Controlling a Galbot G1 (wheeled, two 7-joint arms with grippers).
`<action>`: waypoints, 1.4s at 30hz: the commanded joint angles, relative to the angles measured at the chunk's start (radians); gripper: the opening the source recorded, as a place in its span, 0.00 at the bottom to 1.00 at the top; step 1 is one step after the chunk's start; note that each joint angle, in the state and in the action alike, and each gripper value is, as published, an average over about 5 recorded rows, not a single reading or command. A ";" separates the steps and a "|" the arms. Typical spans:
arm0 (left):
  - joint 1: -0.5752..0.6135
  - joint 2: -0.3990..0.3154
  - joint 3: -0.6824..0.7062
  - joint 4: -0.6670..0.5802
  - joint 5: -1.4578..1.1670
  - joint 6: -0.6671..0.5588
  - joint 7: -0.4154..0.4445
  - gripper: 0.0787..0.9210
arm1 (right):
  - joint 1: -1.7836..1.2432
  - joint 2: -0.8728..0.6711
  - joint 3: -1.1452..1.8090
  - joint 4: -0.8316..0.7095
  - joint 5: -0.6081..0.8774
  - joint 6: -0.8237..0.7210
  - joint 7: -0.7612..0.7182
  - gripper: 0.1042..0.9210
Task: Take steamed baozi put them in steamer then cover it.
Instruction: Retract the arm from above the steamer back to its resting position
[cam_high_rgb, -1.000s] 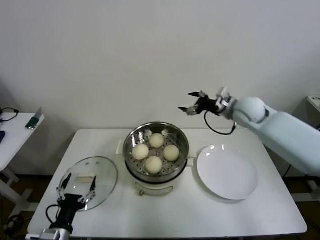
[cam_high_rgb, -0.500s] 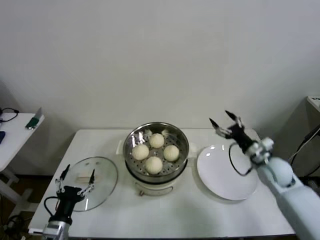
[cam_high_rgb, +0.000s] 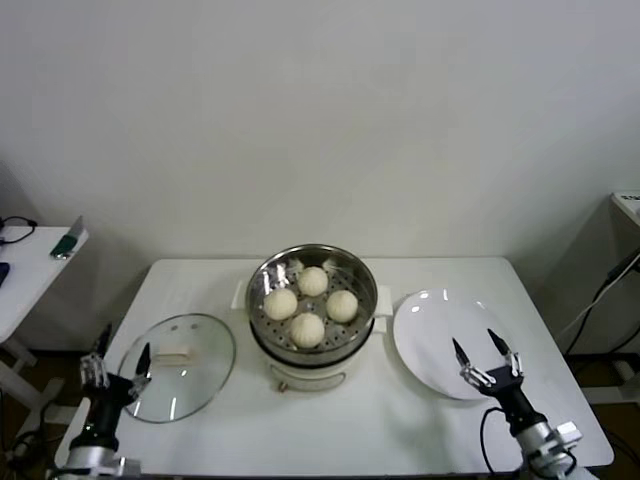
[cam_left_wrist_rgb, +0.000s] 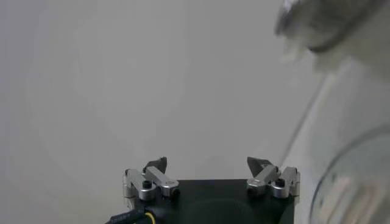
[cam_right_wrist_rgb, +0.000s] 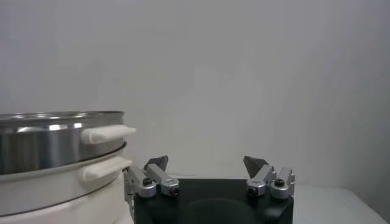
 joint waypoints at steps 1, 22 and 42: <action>-0.034 0.020 0.023 0.231 0.622 0.099 -0.154 0.88 | -0.140 0.072 0.063 0.013 -0.024 0.082 0.006 0.88; -0.267 -0.003 0.129 0.424 0.484 0.149 -0.039 0.88 | -0.182 0.105 0.084 0.023 -0.011 0.080 0.008 0.88; -0.387 -0.009 0.154 0.560 0.485 0.196 -0.037 0.70 | -0.210 0.161 0.082 0.038 -0.041 0.094 0.007 0.88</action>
